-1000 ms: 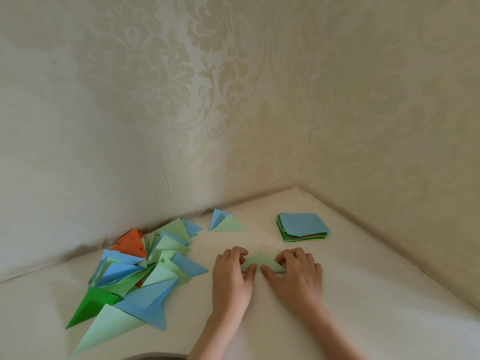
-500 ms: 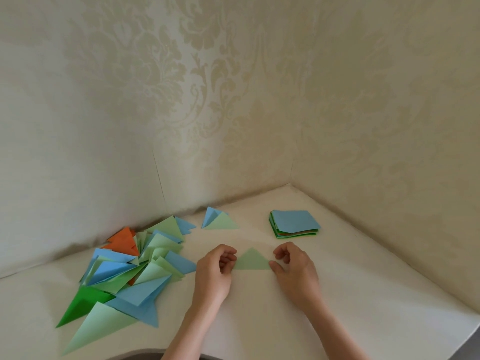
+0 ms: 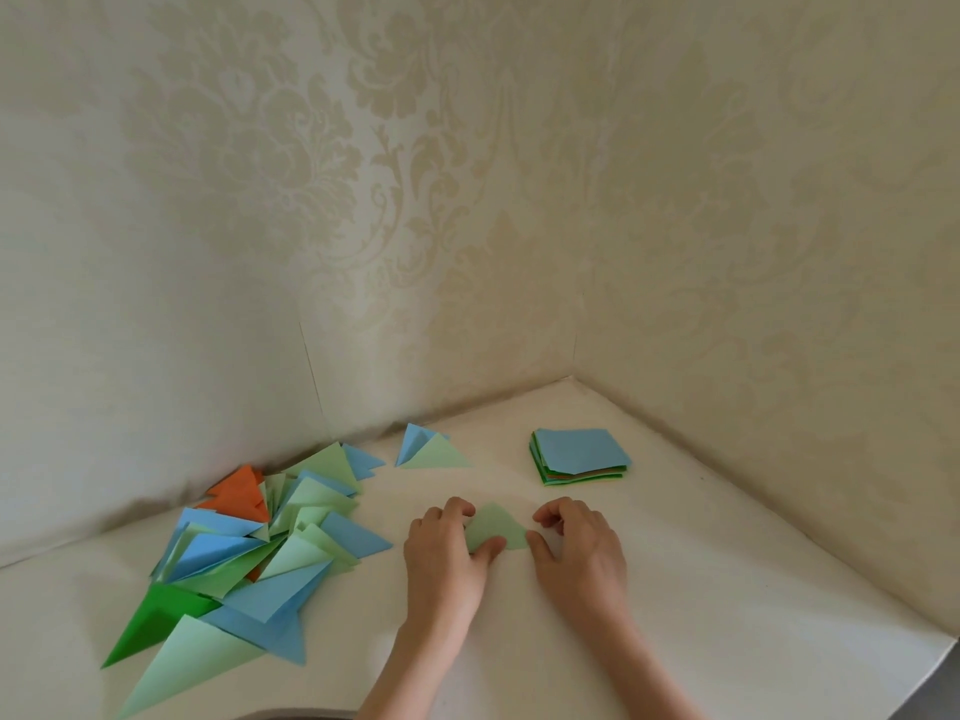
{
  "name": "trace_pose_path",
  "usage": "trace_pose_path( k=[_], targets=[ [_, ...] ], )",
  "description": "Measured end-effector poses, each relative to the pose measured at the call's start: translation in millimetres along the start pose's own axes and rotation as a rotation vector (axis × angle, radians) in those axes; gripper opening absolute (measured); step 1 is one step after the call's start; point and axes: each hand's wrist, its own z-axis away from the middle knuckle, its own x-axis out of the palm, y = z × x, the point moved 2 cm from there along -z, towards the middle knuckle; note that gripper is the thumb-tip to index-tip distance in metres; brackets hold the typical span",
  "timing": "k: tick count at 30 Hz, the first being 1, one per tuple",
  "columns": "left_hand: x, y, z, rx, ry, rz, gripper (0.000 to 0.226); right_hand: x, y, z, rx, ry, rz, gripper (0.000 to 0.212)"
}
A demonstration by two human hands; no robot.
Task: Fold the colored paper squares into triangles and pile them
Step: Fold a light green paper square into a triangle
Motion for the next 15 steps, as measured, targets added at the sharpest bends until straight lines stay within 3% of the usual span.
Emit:
trace_pose_path(
  k=[5,8,12,15],
  targets=[
    [-7.7,-1.4,2.3,0.035,-0.042,0.016,0.021,0.4,0.8,0.0,-0.013,0.006,-0.007,0.015],
    [-14.8,-11.2,2.0,0.018,-0.045,0.157,0.018,1.6,2.7,-0.6,-0.015,0.014,-0.034,0.016],
    [-26.4,-21.6,-21.7,-0.045,0.06,0.26,0.016,-3.7,2.3,-3.3,0.044,0.019,-0.211,0.019],
    [-32.6,-31.7,-49.5,-0.099,0.142,0.274,0.014,-14.3,3.6,-20.1,0.004,0.191,-0.171,0.021]
  ],
)
